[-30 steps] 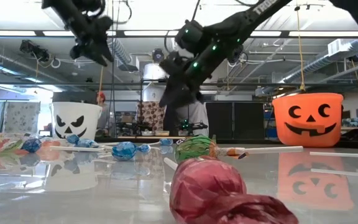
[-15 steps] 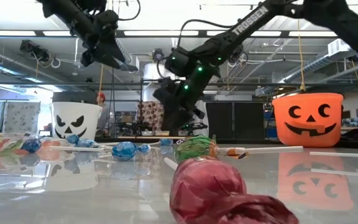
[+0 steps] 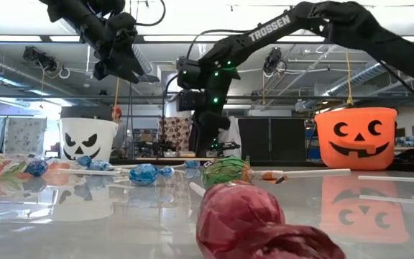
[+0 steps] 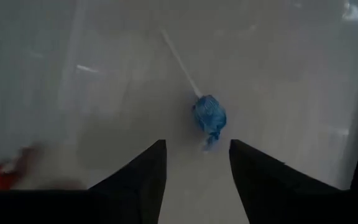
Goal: Sort candy by brand, put in halloween buckets
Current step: Put the blue lollipop into the white bucket
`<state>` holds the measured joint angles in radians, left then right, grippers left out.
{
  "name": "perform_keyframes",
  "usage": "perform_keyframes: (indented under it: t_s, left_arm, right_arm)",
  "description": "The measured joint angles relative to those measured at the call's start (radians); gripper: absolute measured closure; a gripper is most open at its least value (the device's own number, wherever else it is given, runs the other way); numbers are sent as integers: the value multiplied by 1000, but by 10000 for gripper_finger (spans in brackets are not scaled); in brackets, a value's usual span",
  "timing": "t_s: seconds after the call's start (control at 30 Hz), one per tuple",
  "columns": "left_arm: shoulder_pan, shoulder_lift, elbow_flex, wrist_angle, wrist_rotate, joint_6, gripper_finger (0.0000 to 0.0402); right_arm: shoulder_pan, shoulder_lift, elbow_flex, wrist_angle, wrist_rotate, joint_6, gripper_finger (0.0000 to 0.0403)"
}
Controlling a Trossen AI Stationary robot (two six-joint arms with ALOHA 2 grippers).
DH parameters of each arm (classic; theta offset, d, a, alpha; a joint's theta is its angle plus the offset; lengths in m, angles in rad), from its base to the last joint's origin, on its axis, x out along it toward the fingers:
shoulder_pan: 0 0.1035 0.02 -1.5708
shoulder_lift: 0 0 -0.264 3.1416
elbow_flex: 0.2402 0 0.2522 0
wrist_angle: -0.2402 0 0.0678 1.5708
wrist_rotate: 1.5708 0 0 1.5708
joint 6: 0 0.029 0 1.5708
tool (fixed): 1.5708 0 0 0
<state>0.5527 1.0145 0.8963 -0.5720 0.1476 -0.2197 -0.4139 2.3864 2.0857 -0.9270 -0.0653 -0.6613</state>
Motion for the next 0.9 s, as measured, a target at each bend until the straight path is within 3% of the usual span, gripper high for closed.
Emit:
perform_keyframes:
  t_s: [0.17, 0.4, 0.5, 0.7, 0.9]
  left_arm:
    - [-17, 0, 0, -3, -6, -40, 229]
    - [-25, 0, 0, 2, -57, -46, 229]
    - [-25, 6, 0, 3, -86, -52, 229]
    - [-30, 123, 1, 63, -102, -24, 229]
    - [-30, 293, 1, 236, -83, -18, 229]
  right_arm:
    - [-14, 1, 7, 14, -59, 109, 225]
    - [-38, 2, 7, 20, 15, 75, 227]
    - [-57, 0, 7, 15, 82, 142, 234]
    - [-106, -74, 6, 0, -149, 353, 251]
    - [-153, -205, 6, 5, -168, 426, 256]
